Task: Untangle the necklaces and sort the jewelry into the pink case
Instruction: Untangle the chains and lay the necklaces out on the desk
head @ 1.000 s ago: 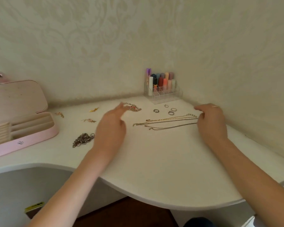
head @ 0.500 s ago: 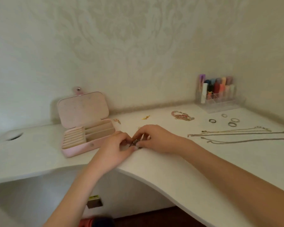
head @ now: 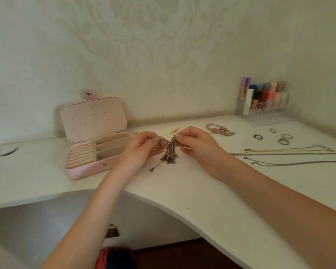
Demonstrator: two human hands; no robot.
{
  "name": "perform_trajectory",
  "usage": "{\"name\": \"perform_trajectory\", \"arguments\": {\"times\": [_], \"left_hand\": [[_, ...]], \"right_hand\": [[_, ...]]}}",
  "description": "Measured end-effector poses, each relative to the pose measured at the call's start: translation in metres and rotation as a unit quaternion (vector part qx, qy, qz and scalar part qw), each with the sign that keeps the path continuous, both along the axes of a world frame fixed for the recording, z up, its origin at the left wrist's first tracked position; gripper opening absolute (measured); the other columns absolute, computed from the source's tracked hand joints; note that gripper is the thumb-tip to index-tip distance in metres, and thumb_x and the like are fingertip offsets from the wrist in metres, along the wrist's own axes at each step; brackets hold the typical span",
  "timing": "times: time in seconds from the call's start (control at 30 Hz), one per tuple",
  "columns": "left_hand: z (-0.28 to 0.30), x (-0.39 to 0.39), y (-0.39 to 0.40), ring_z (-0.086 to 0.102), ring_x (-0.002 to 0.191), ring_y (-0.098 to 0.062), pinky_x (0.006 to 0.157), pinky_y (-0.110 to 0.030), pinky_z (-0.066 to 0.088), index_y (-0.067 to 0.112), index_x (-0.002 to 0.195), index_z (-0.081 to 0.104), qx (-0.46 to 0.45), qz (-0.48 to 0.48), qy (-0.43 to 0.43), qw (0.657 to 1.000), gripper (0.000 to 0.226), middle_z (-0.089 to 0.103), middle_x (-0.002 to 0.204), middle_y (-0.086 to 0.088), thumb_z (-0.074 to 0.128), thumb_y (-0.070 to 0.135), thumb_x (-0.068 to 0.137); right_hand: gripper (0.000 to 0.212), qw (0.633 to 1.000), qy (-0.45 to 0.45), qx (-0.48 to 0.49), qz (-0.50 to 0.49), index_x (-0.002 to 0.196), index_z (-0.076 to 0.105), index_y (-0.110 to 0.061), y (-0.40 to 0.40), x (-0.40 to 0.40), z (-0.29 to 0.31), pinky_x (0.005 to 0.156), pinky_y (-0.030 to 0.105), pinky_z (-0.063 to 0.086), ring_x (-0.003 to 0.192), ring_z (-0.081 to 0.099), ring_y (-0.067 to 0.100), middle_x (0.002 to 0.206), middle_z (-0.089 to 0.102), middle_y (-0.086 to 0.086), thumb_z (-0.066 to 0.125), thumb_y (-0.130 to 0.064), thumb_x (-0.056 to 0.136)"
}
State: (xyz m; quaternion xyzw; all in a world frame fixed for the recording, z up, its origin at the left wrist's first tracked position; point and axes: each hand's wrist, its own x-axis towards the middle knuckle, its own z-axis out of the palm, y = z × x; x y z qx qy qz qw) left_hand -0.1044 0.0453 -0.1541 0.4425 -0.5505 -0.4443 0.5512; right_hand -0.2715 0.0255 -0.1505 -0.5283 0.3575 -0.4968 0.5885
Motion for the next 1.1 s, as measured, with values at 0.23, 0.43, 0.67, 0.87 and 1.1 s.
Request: {"name": "perform_trajectory", "arguments": {"times": [0.23,0.43,0.67,0.87,1.1], "left_hand": [[0.0013,-0.0013,0.0027,0.031,0.045,-0.01,0.049,-0.021,0.035,0.011,0.082,0.058,0.008,-0.003,-0.053,0.999,0.012,0.034,0.048,0.009,0.052,0.006,0.091],[-0.0005,-0.0058,0.0078,0.029,0.046,-0.003,0.045,-0.013,0.026,0.021,0.076,0.069,-0.072,0.008,-0.254,0.964,0.006,0.031,0.05,0.011,0.071,0.022,0.082],[-0.0006,0.0009,0.0023,0.055,0.085,-0.013,0.086,-0.035,0.042,0.033,0.063,0.069,-0.079,0.039,-0.155,0.984,0.018,0.064,0.085,-0.007,0.064,0.04,0.079],[-0.0024,0.0003,0.0012,0.058,0.098,-0.006,0.094,-0.028,0.04,0.016,0.065,0.066,-0.078,0.069,-0.125,0.987,0.023,0.063,0.1,-0.002,0.064,0.029,0.084],[0.0001,-0.0027,0.0056,0.053,0.048,-0.014,0.063,-0.024,0.054,0.009,0.077,0.052,-0.065,0.008,-0.045,0.997,0.021,0.052,0.052,0.001,0.046,0.012,0.097]], "right_hand": [[0.01,0.996,-0.077,0.037,0.002,0.079,0.062,-0.014,0.0031,-0.0024,0.0038,0.058,0.015,0.045,0.064,0.06,0.009,0.068,0.065,-0.002,0.064,-0.01,0.087],[0.006,0.999,-0.049,0.013,0.009,0.084,0.06,-0.016,0.0062,0.0011,0.0031,0.06,0.015,0.048,0.061,0.062,0.008,0.065,0.065,-0.003,0.061,-0.015,0.09],[0.011,0.993,-0.089,0.06,0.037,0.083,0.055,-0.015,0.0031,0.0005,0.0015,0.056,0.019,0.039,0.052,0.045,0.011,0.056,0.045,-0.003,0.055,-0.012,0.094],[0.009,0.993,-0.09,0.067,0.038,0.088,0.056,-0.011,0.0048,0.0041,0.0017,0.061,0.019,0.046,0.064,0.058,0.011,0.077,0.059,0.002,0.051,-0.011,0.096],[0.013,0.997,0.039,0.033,0.061,0.092,0.063,-0.01,0.0068,0.0027,0.0091,0.049,0.021,0.026,0.043,0.032,0.008,0.056,0.043,-0.003,0.052,-0.016,0.094]]}}
